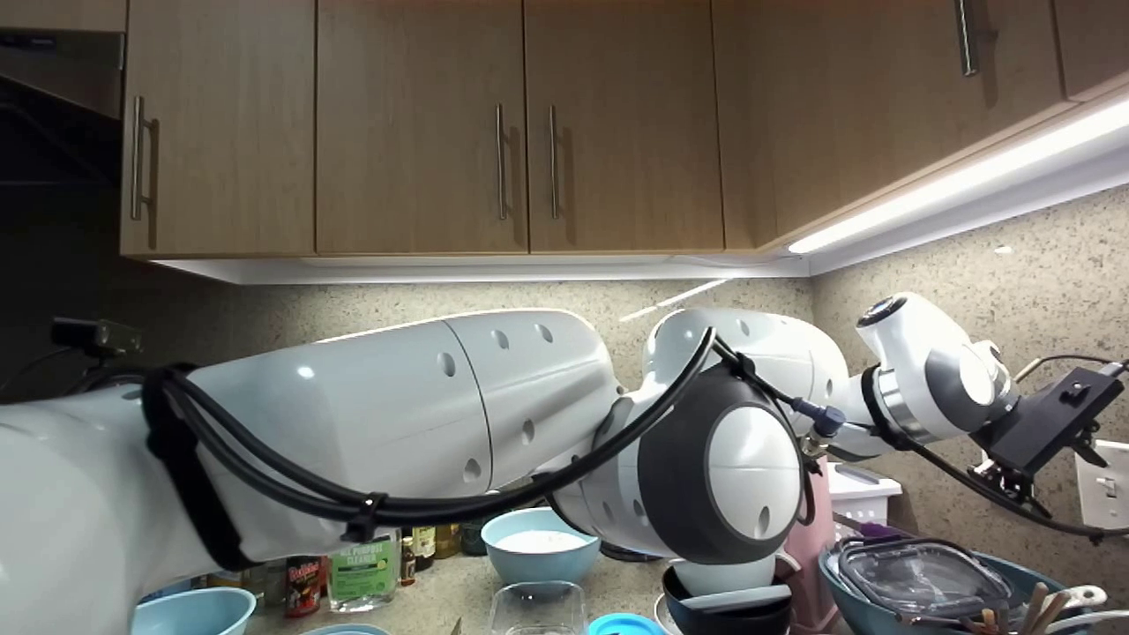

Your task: Turn off the left light switch

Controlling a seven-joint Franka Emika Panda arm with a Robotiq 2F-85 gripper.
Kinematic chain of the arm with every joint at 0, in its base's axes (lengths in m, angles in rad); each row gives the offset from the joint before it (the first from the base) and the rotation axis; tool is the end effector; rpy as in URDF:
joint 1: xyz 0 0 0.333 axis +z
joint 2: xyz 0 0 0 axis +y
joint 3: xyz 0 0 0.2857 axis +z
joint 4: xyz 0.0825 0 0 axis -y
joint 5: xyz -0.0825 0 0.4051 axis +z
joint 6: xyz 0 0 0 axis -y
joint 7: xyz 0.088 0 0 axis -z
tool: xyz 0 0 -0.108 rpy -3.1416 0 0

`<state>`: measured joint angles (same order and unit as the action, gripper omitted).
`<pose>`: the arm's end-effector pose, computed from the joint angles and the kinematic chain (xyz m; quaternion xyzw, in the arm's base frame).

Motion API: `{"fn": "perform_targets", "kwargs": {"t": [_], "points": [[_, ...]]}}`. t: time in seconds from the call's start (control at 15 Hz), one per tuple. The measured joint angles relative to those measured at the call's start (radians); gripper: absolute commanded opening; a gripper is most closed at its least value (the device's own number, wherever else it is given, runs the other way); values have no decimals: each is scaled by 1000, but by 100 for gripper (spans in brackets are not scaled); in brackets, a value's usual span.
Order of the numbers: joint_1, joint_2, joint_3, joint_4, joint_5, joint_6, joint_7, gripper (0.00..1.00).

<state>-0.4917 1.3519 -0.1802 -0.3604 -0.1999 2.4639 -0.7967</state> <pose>0.7300 -0.4307 0.3233 0.8950 0.2014 0.1810 0.3546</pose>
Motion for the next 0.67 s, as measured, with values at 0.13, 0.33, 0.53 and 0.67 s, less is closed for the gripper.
{"fn": "perform_targets", "kwargs": {"t": [0.13,0.33,0.53,0.67], "points": [[-6,5,-5,0,-2,7,-6,100],[-12,13,-5,0,-2,45,-34,100],[-15,21,-7,0,-3,73,-34,100],[-15,22,-8,0,-3,77,-34,100]]}}
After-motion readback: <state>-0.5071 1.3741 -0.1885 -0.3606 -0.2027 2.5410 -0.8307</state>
